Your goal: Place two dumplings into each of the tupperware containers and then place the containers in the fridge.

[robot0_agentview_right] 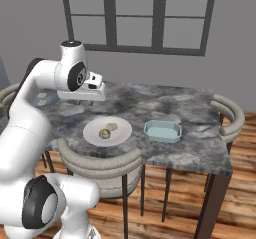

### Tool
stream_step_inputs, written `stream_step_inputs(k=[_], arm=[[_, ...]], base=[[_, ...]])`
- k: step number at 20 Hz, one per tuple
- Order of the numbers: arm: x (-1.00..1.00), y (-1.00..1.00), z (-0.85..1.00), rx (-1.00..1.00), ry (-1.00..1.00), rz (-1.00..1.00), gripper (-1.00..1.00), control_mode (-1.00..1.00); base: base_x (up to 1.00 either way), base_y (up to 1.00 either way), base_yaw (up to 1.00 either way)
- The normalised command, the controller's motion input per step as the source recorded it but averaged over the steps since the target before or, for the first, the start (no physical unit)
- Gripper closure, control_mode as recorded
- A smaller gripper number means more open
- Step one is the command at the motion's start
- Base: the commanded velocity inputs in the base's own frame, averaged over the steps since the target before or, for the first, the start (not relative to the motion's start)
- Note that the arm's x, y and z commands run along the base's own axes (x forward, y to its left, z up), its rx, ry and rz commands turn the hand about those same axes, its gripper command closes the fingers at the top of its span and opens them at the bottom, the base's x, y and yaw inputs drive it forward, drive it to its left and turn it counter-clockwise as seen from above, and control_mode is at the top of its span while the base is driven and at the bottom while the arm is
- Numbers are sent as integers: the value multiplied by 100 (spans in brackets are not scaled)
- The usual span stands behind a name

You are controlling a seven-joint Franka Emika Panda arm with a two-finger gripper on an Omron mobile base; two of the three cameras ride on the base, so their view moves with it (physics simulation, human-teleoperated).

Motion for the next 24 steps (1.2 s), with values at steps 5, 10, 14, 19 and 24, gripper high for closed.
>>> stream_step_inputs(k=[5,10,14,19,24], arm=[[-27,-2,0,0,0,0,-100,-100],[-44,-2,-23,0,2,0,-100,-100],[2,0,-49,0,14,0,-100,-100],[26,0,-38,0,14,0,-100,-100],[45,0,-39,0,13,2,-100,-100]], base=[[0,0,0],[0,0,0],[0,0,0],[0,0,0],[0,0,0]])
